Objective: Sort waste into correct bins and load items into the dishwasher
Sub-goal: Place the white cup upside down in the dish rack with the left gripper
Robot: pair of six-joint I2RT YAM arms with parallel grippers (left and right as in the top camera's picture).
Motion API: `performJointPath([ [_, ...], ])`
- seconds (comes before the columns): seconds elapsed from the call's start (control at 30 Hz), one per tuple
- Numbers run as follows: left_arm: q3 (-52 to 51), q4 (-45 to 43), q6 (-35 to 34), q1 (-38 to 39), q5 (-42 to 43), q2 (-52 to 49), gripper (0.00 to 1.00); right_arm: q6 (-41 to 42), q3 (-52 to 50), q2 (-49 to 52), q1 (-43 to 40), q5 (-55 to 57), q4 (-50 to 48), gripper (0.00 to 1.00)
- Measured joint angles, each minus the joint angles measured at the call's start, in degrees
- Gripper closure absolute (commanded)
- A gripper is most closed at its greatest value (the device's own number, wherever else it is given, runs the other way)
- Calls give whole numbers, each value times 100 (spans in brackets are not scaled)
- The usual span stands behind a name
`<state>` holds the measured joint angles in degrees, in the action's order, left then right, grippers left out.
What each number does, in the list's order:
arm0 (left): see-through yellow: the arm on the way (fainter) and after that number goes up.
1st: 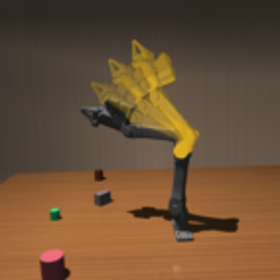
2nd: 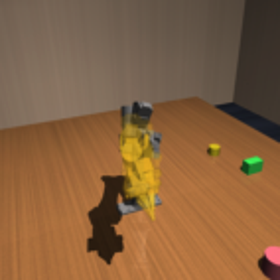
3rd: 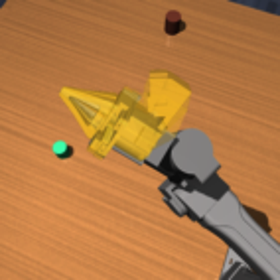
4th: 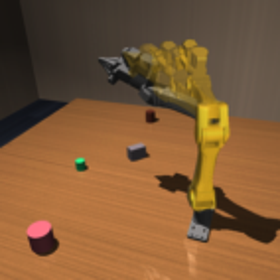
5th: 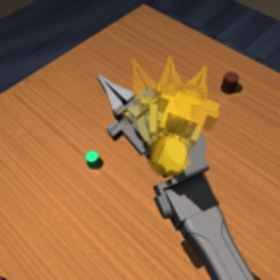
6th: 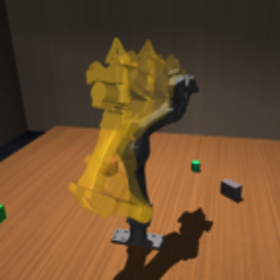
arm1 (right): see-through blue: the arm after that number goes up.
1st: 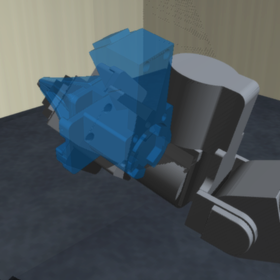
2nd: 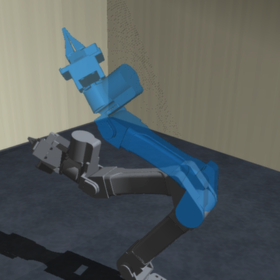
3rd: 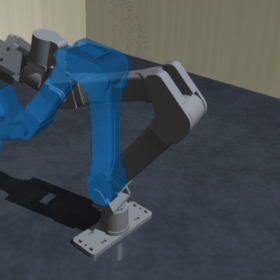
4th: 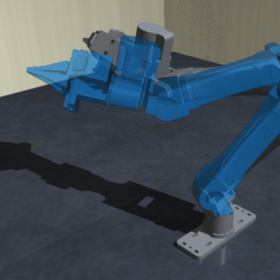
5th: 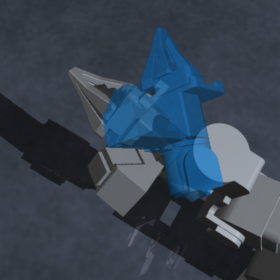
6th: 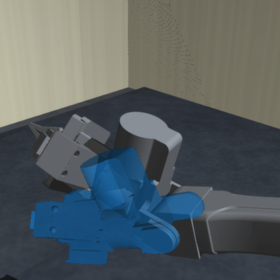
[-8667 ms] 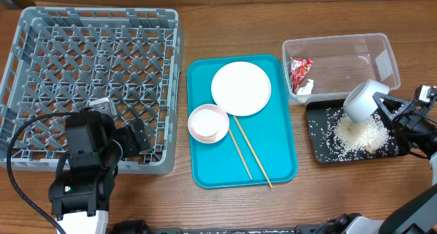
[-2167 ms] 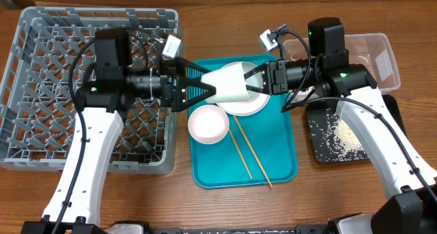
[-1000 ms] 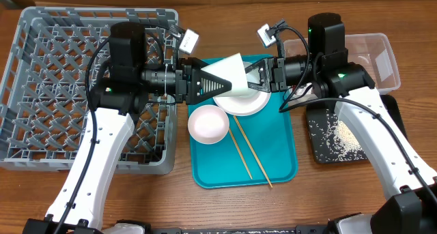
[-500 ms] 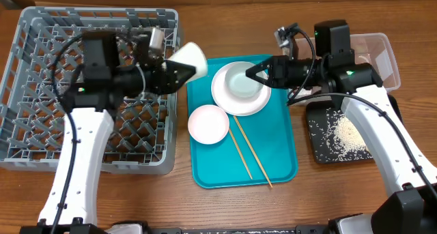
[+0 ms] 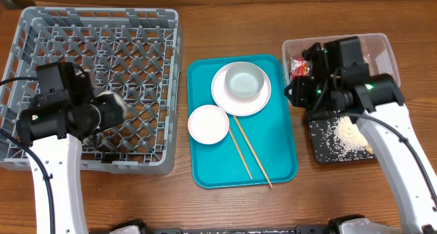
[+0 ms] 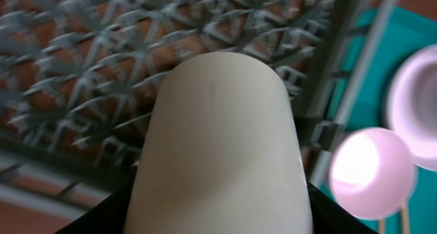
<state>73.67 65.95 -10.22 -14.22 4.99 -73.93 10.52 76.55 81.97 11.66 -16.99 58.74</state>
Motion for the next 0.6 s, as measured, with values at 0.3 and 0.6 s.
performJointPath([
  [0.3,0,157,-361,-57,-898,-282,96,-13,2,-144,0,348,151,75],
  [0.6,0,-24,-448,-57,-973,-1248,96,-24,2,-144,0,391,177,75],
])
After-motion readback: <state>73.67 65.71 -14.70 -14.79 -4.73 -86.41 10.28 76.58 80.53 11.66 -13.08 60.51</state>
